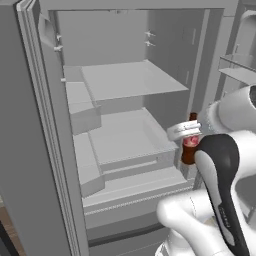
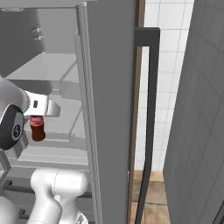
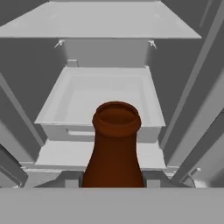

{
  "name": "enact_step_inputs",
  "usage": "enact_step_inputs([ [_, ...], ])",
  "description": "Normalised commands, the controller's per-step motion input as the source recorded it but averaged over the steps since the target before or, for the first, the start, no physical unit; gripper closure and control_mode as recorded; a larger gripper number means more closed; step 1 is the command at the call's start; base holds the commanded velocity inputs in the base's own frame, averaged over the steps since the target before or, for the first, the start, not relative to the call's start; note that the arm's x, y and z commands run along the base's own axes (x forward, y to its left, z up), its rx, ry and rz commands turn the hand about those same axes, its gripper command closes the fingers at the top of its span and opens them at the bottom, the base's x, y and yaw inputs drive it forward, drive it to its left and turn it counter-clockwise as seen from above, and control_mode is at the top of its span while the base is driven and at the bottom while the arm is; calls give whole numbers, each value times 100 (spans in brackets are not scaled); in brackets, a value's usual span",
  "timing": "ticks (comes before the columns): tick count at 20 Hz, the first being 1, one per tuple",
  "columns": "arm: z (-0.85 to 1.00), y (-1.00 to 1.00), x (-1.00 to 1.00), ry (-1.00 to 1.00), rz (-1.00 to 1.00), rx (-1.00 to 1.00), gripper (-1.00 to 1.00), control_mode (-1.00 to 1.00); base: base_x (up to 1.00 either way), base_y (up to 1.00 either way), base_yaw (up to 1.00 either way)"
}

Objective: Open the fridge, grab two sodas, and place both sodas inside the bowl with ice on the dining counter.

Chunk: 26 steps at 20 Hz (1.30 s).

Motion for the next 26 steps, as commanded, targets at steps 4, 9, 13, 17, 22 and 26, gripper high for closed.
enact_step_inputs([
  [4, -1, 13, -51, 0, 0, -2, 100, -100, 0, 0, 0],
  [9, -12, 24, -36, 0, 0, -5, 100, -100, 0, 0, 0],
  [13, -7, 1, -29, 0, 1, 0, 100, 100, -43, 0, 0],
  [17, 0, 0, 0, 0, 0, 0, 100, 100, -100, -2, 0],
  [22, 0, 0, 0, 0, 0, 0, 100, 100, -100, -1, 1],
  [26, 0, 0, 0, 0, 0, 0, 100, 100, -100, 33, 9],
])
